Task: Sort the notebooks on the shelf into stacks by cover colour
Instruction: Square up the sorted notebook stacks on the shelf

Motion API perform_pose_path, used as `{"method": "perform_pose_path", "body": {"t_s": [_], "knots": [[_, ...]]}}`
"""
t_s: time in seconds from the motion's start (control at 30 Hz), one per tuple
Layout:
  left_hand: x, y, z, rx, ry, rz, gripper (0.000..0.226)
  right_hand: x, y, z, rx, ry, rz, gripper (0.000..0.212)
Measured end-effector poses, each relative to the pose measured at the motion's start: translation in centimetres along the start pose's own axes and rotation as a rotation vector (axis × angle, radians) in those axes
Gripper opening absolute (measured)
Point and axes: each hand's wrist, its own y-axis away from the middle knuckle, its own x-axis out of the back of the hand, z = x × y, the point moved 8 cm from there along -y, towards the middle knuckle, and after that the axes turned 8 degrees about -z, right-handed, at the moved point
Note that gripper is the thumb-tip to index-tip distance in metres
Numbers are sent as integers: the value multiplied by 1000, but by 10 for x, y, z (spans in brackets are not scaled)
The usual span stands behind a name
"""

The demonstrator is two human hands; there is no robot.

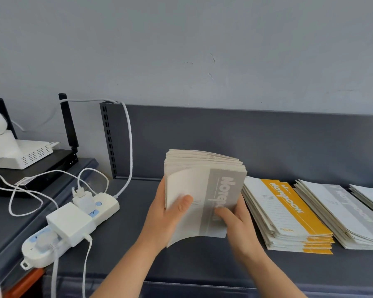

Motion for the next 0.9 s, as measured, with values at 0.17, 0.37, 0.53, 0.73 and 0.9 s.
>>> {"method": "perform_pose_path", "body": {"t_s": [0.17,0.37,0.53,0.73,0.9], "knots": [[1,-1,-10,19,-124,46,46,0,-3,7,-25,52,53,50],[6,-9,-13,10,-192,35,57,0,-10,6,-15,107,16,52],[0,1,-32,73,-99,-33,66,-8,-4,12,-24,102,-86,63],[0,-2,-33,82,-73,-41,64,-7,-5,16,-57,71,-147,69],[1,-3,-34,76,-84,-39,63,9,-12,10,-4,31,-69,70]]}}
